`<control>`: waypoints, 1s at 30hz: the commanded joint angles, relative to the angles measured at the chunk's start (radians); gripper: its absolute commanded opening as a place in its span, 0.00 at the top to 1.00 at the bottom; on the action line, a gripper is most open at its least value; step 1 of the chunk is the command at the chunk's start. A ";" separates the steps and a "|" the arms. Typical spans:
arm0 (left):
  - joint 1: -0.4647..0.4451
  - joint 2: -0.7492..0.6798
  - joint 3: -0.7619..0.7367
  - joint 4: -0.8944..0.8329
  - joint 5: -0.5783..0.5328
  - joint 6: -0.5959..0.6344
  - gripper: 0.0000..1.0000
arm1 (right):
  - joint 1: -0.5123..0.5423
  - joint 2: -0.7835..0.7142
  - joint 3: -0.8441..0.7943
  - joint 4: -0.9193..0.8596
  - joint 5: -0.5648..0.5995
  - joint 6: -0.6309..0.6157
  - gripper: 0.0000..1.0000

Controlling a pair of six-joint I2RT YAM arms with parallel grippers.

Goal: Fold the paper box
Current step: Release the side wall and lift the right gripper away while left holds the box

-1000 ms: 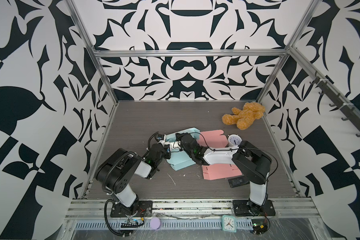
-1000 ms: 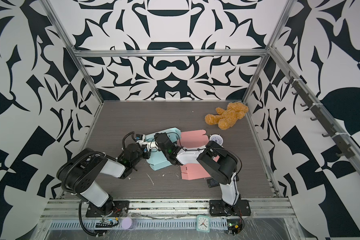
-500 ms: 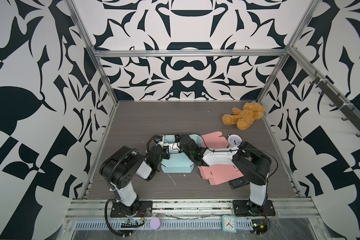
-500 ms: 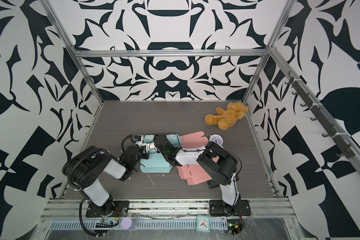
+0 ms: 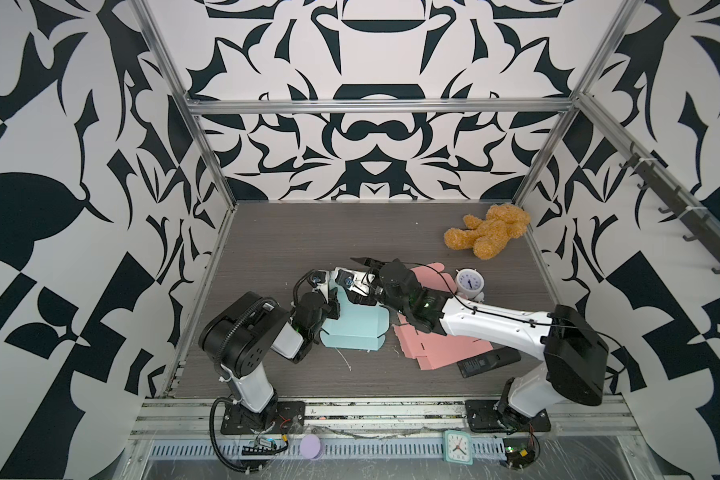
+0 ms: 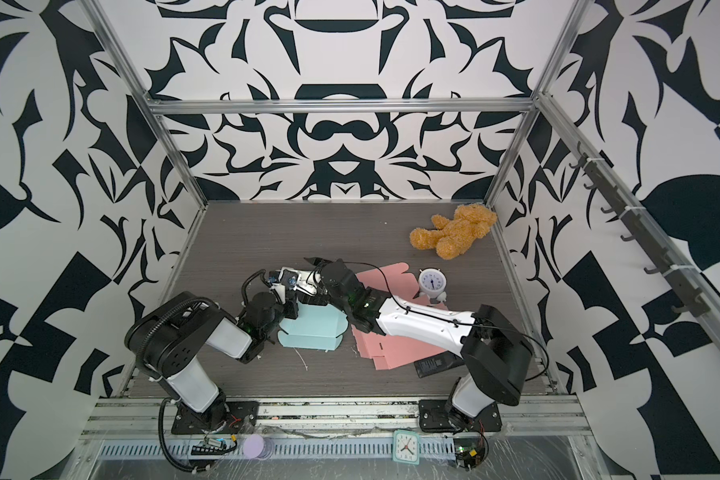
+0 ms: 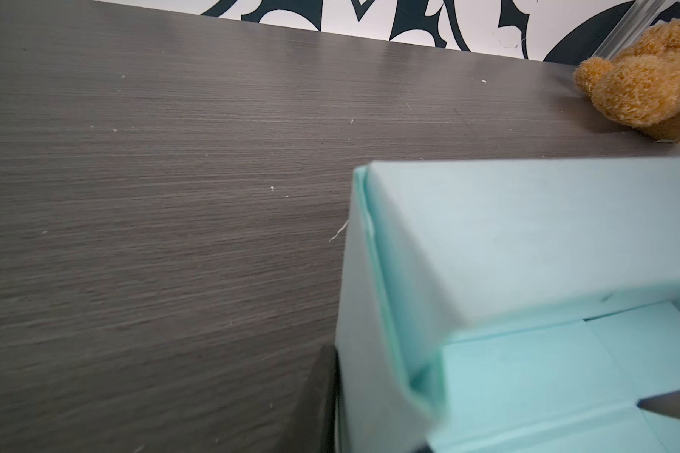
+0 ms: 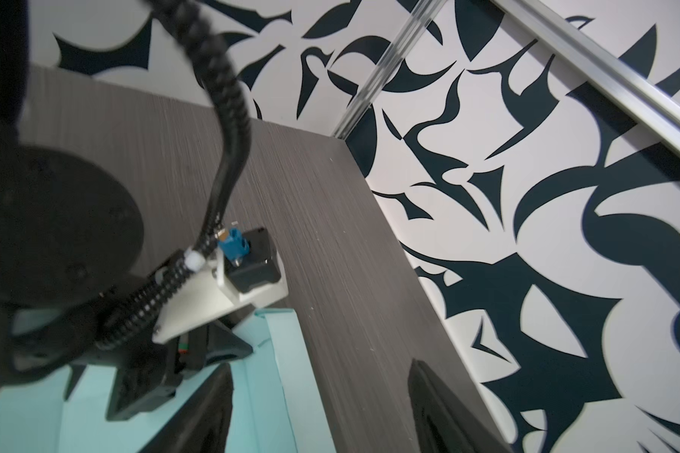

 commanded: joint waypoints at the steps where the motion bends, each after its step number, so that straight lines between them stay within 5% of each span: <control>1: -0.011 -0.007 -0.009 0.040 0.004 0.020 0.81 | -0.107 0.065 0.175 -0.264 -0.155 0.373 0.30; 4: -0.017 -0.002 -0.005 0.037 0.004 0.035 0.80 | -0.180 0.172 0.309 -0.392 -0.290 0.477 0.33; 13: -0.029 0.017 0.009 0.035 0.013 0.041 0.79 | -0.253 0.397 0.456 -0.525 -0.431 0.553 0.37; 30: -0.032 -0.017 -0.007 0.012 0.013 0.032 0.73 | -0.270 0.409 0.411 -0.499 -0.515 0.605 0.37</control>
